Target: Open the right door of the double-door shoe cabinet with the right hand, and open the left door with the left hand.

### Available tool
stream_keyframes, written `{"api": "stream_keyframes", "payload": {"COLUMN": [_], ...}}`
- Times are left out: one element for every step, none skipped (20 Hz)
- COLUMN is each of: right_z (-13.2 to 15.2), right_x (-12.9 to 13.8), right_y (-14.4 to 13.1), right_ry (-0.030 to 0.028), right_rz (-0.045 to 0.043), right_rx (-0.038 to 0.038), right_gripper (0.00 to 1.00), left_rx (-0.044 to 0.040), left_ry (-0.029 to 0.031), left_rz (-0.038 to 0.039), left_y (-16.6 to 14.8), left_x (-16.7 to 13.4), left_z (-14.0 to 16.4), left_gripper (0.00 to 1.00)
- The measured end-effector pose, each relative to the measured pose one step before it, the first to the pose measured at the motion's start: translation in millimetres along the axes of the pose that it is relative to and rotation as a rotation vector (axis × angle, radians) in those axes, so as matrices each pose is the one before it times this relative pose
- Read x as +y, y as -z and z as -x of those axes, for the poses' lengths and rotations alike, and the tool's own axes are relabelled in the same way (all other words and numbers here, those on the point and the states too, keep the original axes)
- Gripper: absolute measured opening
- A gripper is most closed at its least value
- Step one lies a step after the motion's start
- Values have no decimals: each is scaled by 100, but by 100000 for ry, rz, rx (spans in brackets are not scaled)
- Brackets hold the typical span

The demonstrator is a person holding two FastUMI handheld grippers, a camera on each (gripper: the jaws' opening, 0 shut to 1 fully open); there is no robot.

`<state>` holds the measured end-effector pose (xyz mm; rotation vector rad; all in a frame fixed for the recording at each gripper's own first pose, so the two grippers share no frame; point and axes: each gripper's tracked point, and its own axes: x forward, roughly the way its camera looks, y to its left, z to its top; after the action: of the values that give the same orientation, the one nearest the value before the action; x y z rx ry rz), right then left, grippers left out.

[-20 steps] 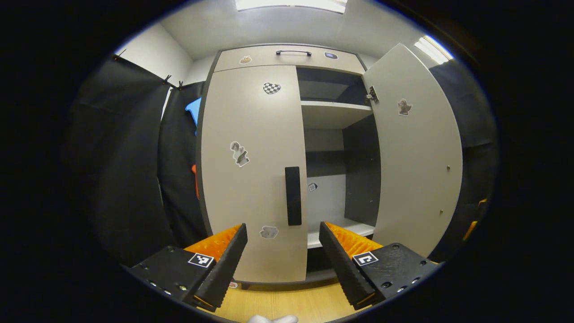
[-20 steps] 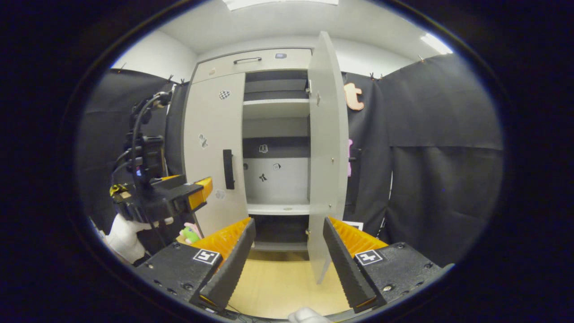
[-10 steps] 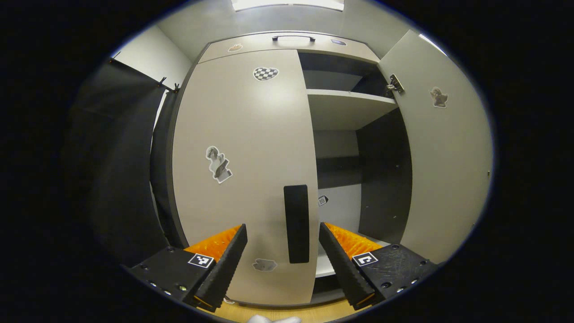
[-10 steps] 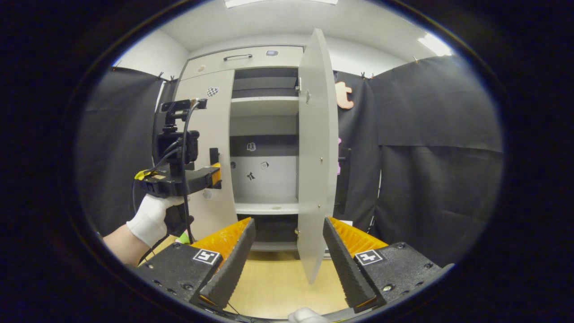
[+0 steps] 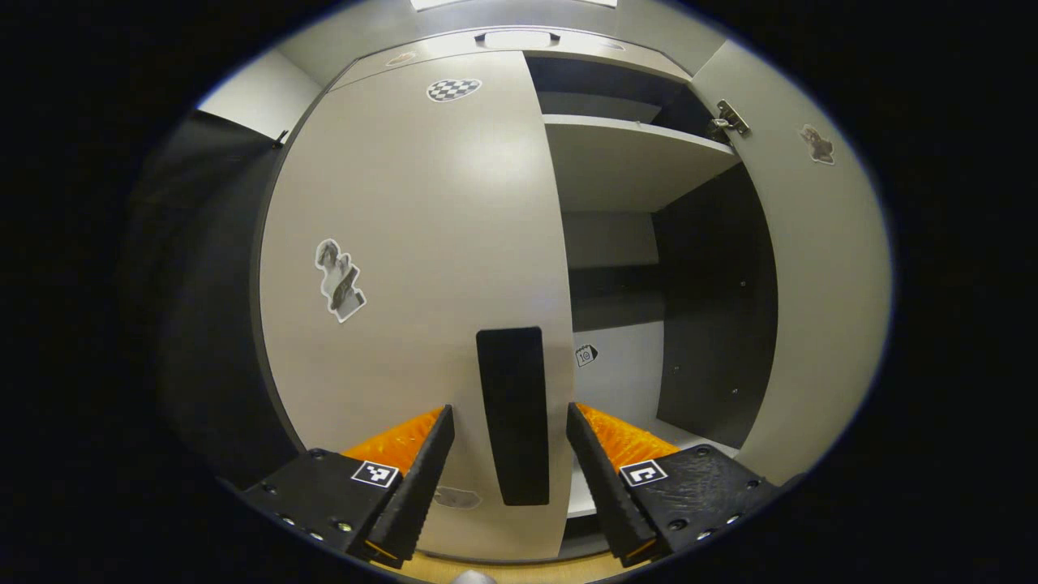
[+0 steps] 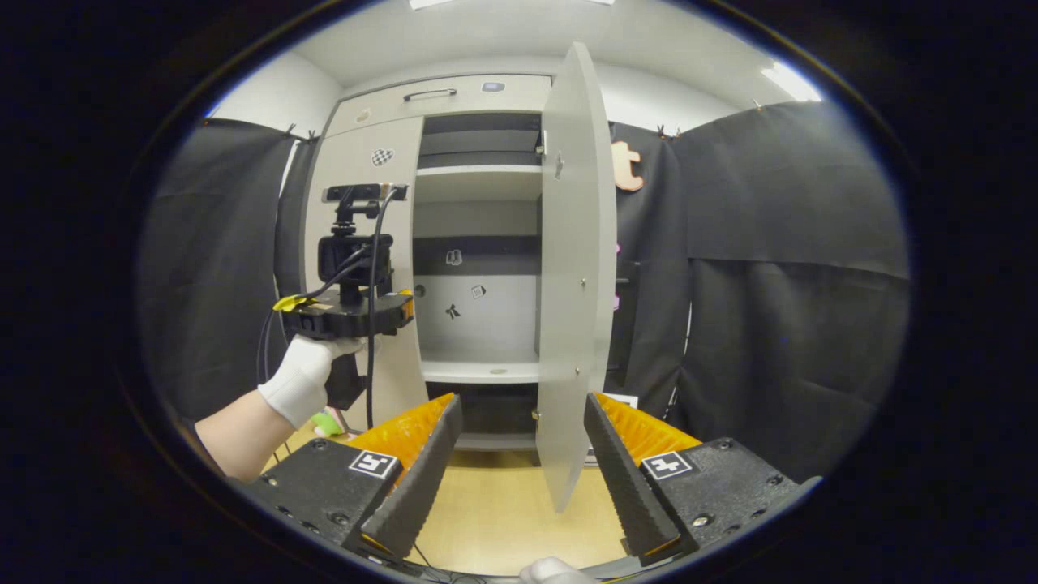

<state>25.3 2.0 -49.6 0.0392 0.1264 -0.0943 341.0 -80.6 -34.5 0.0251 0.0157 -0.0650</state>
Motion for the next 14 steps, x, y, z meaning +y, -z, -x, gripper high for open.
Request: {"api": "stream_keyframes", "payload": {"right_z": [-41,-95,-24,-67,66,36,-46,56,131,131,150,96,-53,113], "right_x": [178,-34,-44,51,4,83,-58,31,-8,4,-7,76,88,38], "right_y": [-66,-36,136,84,132,-62,73,-81,2,-51,81,-41,24,63], "right_ry": [-325,-21,-242,-180,-552,-253,25,-104,86,-89,-150,-225,-416,-156], "right_rz": [37,89,174,25,-110,29,111,-1,54,-61,-32,7,134,183], "right_rx": [-19,-55,249,529,245,100,6,-110,-107,-154,-98,-56,111,58], "right_gripper": [95,95,95,94,95,95,95,95,95,95,94,95,95,95], "left_rx": [1190,-55,336,221,-153,590,-328,-276,-71,-313,-19,-40,693,-16], "left_ry": [459,1734,443,-614,89,-144,-431,-361,85,300,310,347,333,129], "left_rz": [832,2079,362,-517,-120,20,447,1652,212,-431,58,34,664,348], "left_y": [161,63,-205,315,-116,24,24,-69,105,-155,94,-62,103,-37], "left_x": [8,-481,-60,83,95,42,121,-117,85,-159,120,69,-129,131], "left_z": [-18,-72,175,-448,245,-99,241,-472,246,325,-251,126,-36,129], "left_gripper": [59,46,35,34,31,27,23,19,10,8,7,4,4,4]}}
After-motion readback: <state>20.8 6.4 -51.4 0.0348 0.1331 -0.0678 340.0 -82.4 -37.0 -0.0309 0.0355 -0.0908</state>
